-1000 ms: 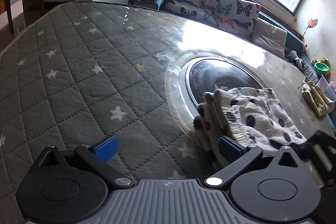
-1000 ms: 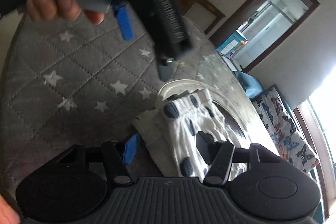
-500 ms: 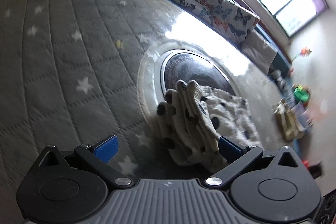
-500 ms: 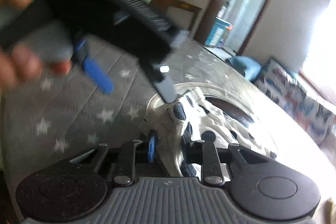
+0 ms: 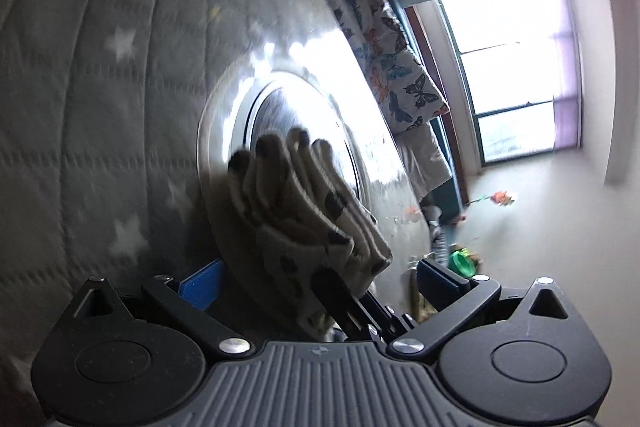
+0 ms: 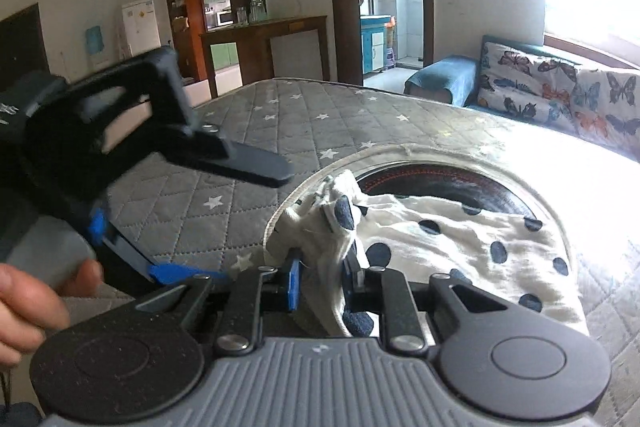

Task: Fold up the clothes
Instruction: 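Close the left tool on the folded cloth stack and lift it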

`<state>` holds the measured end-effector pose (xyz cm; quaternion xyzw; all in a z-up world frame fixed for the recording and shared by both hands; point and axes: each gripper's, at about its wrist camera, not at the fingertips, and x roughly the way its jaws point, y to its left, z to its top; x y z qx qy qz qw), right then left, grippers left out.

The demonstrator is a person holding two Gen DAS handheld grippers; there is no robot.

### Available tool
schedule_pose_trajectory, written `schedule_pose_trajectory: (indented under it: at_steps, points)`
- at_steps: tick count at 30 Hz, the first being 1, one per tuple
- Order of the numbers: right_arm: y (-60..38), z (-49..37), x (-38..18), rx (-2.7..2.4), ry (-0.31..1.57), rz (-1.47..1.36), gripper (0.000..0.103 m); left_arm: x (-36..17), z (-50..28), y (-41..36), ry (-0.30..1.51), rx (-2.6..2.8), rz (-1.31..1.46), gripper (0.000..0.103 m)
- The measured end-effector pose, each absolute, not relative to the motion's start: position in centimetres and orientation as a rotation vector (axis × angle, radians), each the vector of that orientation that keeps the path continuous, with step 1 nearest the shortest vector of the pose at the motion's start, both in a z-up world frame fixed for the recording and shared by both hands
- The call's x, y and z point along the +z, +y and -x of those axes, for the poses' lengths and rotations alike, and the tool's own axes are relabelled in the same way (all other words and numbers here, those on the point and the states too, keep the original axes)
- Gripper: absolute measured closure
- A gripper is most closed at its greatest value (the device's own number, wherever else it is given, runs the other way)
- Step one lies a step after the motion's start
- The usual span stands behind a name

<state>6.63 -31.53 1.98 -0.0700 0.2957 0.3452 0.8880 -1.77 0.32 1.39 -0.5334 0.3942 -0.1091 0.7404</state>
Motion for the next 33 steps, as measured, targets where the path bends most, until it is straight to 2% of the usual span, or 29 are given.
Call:
schedule_pose_trajectory:
  at_steps: [15,19,21,24,26,29,33]
  points:
    - [-28.1,-3.3,1.2,0.763,0.567,0.286,0.086,-0.4,-2.8,0.6,0.953,-0.275,1.215,0.001]
    - [-27.3,-1.7,1.6,0.78,0.558,0.313,0.093,-0.6,-3.4,0.5,0.961,-0.279,1.191,0.014]
    - [-27.2,-1.6,1.5,0.785,0.559,0.318,0.093,-0.6,-3.3,0.3,0.964,-0.273,1.175,0.02]
    - [-27.3,-1.6,1.5,0.793,0.571,0.314,0.093,-0.5,-2.8,-0.3,0.966,-0.258,1.141,0.035]
    - [-27.7,-1.4,1.9,0.798,0.581,0.287,0.092,-0.6,-2.6,-0.5,0.967,-0.246,1.129,0.049]
    - [-29.0,-1.6,2.5,0.791,0.599,0.216,0.09,-0.8,-2.2,-0.6,0.97,-0.225,1.112,0.055]
    - [-32.1,-2.7,3.1,0.695,0.609,0.121,0.083,-0.7,-2.0,-1.1,0.97,-0.202,1.071,0.059]
